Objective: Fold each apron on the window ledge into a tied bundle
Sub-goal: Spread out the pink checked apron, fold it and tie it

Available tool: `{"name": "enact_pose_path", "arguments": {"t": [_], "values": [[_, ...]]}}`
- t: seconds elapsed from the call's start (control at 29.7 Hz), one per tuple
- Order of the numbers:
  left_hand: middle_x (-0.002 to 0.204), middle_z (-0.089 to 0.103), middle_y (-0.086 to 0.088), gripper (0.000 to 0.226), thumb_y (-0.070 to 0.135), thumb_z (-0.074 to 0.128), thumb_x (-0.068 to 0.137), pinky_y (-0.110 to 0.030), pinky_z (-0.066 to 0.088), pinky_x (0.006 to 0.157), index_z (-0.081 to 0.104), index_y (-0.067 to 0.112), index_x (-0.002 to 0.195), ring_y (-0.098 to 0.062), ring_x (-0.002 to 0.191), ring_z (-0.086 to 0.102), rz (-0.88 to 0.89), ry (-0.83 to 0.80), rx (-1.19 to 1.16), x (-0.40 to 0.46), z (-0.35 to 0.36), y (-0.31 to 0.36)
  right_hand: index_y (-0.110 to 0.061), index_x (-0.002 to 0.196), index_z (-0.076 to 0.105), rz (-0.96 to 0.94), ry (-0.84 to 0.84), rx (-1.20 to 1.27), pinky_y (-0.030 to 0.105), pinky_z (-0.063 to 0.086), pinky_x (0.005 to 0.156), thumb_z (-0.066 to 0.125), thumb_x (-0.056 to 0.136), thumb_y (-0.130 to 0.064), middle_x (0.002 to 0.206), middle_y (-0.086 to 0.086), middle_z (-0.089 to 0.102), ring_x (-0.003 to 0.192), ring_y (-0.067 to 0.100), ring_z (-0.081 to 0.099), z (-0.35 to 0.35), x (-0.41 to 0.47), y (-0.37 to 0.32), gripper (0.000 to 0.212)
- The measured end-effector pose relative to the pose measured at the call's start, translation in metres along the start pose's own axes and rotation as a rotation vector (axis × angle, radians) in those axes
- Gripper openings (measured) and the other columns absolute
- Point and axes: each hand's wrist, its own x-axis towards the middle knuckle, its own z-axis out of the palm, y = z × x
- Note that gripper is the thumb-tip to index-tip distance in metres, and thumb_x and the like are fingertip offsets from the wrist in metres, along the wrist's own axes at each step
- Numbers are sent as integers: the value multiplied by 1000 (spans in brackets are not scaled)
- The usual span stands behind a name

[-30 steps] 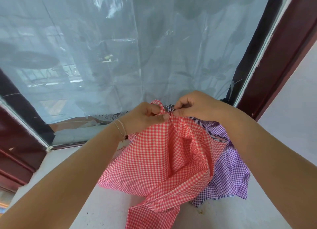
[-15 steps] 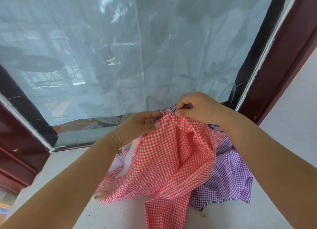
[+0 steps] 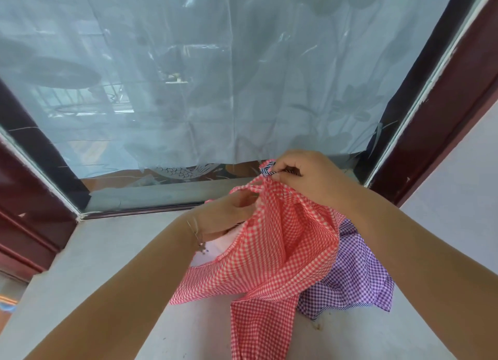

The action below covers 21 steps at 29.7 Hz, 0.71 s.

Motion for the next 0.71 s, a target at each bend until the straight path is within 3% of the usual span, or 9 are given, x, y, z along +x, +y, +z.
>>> {"name": "enact_pose_path", "arguments": {"t": [0.07,0.13,0.24,0.3,0.37,0.47,0.54,0.61,0.71], "values": [[108,68,7,32,17,56,94,-20,50,94,49,31,122,1,100,63,53,131,127,10,11,-3,-20,93,72,-15,2,-11,15,45,76,66,88,-20,89,-16,63,82,1,60,6,-3,2,7],[95,66,18,29,15,60,92,-15,50,89,51,36,110,13,83,61,91,264,235,14,11,-5,-19,93,72,-26,23,-1,9,42,74,66,89,-17,89,-19,61,82,-1,59,10,-4,3,8],[103,57,30,29,19,51,98,-3,43,84,48,42,116,21,89,55,152,304,349,12,2,-12,-18,91,72,-25,67,41,12,45,73,66,88,-17,88,-16,64,81,1,60,11,-6,5,6],[104,58,32,32,19,48,98,-10,44,89,48,50,109,15,94,55,152,356,369,8,0,-15,-18,91,72,-17,64,45,15,47,76,67,88,-18,88,-12,66,81,2,60,10,-7,7,6],[104,64,29,32,20,52,97,-28,49,95,56,52,103,7,96,60,184,546,368,7,-3,-20,-20,89,72,11,52,88,10,45,77,67,88,-18,89,-13,66,83,0,61,8,-9,6,5],[140,51,6,35,35,45,99,-23,29,105,53,28,133,-14,130,45,-137,339,385,-3,-11,1,-33,84,68,47,18,123,3,40,73,67,88,-21,88,-18,66,83,-5,60,3,-9,2,13],[144,46,-3,43,36,43,100,-19,28,101,48,18,138,-17,128,43,-255,261,456,-3,-20,2,-38,83,65,71,-31,134,2,40,73,67,87,-22,87,-21,65,82,-8,60,0,-7,-3,17],[132,55,-1,41,46,44,95,-33,35,105,57,23,126,-20,116,49,-73,385,695,-2,-17,3,-39,83,65,88,-73,160,5,41,77,68,87,-21,86,-23,66,81,-9,61,-1,-6,-6,18],[103,55,1,40,58,40,79,-41,42,87,55,26,97,-22,97,48,206,661,1103,5,-7,-14,-37,83,67,102,-91,185,9,44,78,69,86,-21,83,-23,67,80,-8,63,1,-3,-12,17]]}}
